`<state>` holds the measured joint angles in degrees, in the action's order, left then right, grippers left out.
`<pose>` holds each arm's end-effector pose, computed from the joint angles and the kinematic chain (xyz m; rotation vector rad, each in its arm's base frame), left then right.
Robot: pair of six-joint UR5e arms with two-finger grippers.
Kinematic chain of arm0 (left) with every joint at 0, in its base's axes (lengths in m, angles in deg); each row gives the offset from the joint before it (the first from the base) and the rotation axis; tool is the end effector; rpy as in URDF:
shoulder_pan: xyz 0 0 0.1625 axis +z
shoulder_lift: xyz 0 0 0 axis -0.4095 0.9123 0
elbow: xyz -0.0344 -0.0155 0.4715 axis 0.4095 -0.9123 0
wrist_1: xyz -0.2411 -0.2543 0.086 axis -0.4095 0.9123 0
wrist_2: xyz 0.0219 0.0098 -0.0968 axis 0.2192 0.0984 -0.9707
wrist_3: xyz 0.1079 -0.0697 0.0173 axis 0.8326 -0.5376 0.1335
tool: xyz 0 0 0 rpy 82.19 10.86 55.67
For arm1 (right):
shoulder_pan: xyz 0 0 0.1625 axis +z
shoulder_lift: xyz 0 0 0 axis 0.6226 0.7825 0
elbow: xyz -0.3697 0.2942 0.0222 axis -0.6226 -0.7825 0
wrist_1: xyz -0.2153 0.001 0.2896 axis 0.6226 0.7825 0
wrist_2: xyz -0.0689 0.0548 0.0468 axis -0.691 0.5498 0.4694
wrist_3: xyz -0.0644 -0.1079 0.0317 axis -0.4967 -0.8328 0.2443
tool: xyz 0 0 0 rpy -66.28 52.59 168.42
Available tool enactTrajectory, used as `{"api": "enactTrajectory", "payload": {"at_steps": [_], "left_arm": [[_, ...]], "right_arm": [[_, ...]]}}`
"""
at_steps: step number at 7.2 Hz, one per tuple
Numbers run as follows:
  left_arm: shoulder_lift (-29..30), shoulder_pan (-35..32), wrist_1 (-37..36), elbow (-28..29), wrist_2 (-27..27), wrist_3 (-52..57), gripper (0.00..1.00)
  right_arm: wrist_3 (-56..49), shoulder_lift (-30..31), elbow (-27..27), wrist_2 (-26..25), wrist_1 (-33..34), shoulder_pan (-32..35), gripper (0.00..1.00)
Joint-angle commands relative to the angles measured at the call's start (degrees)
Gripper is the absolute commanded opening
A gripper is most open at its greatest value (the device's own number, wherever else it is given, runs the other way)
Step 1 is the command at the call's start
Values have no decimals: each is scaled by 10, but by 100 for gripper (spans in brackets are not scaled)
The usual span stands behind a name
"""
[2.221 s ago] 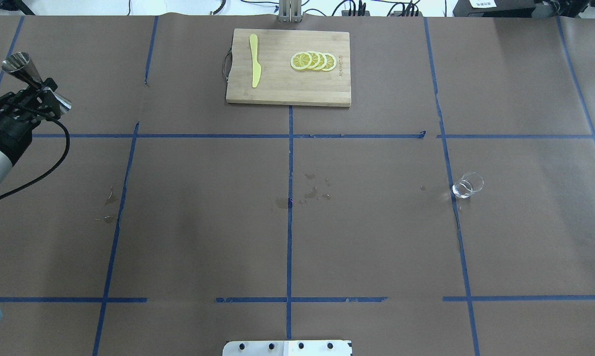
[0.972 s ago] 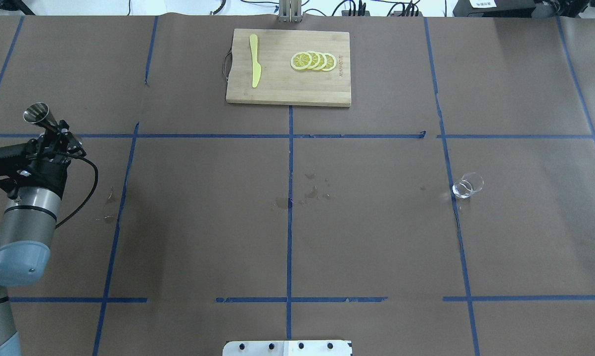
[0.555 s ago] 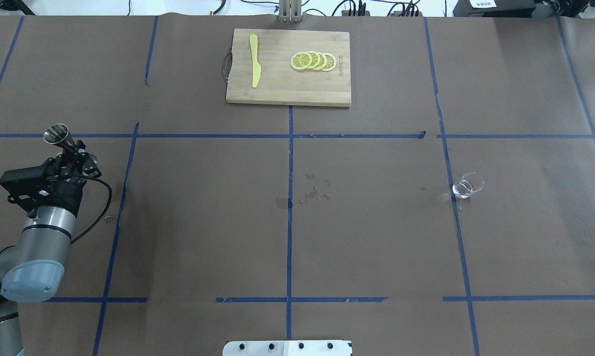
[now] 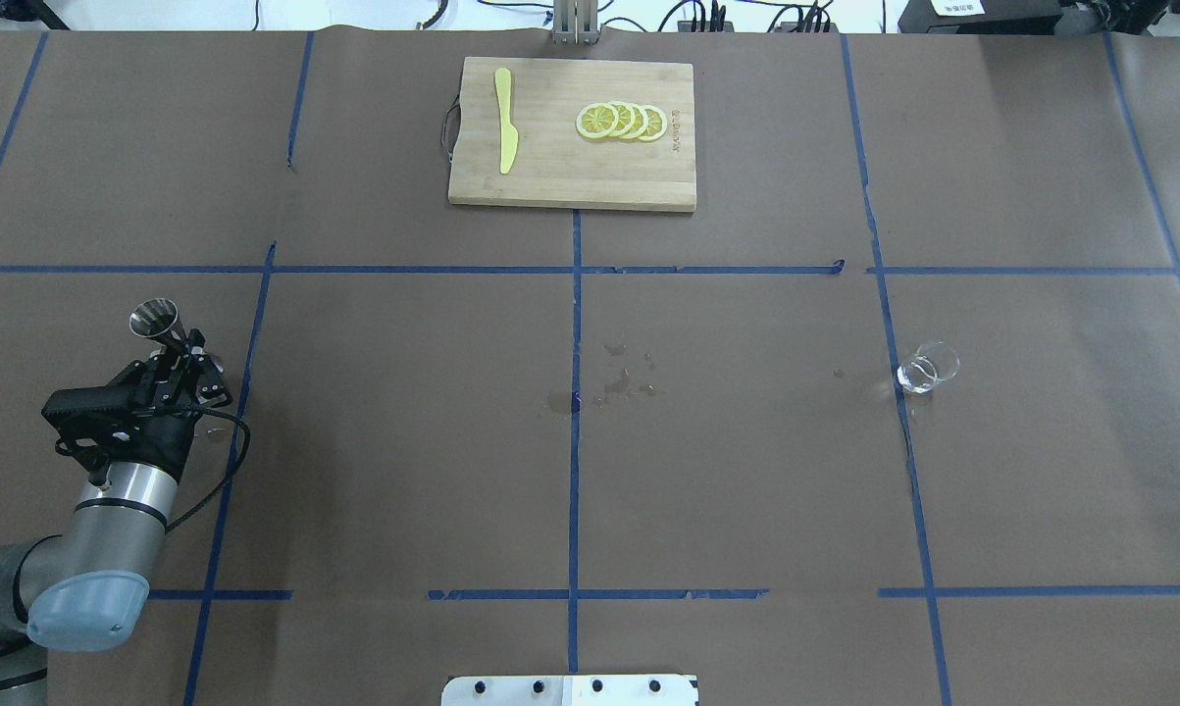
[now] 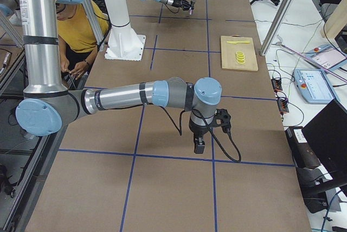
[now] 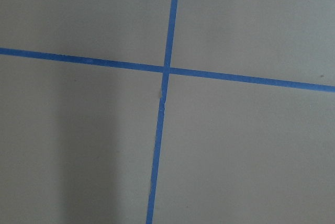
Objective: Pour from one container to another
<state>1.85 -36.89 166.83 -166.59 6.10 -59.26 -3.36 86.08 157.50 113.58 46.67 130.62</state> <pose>0.3566 -0.3349 0.5753 1.1443 0.6097 -0.5545 0.0665 -0.4303 0.6726 0.0155 -0.6940 -0.1026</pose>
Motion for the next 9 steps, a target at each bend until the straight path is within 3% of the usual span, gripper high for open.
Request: {"api": "enactTrajectory", "payload": {"at_steps": [1, 8, 9], "left_arm": [[-1, 18, 3, 0, 22, 0, 0], [-3, 48, 16, 15, 30, -16, 1], [-3, 48, 16, 15, 30, -16, 15]], "right_arm": [[0, 0, 0, 0, 0, 0, 100], [0, -1, 0, 1, 0, 0, 100], [0, -1, 0, 1, 0, 0, 100]]}}
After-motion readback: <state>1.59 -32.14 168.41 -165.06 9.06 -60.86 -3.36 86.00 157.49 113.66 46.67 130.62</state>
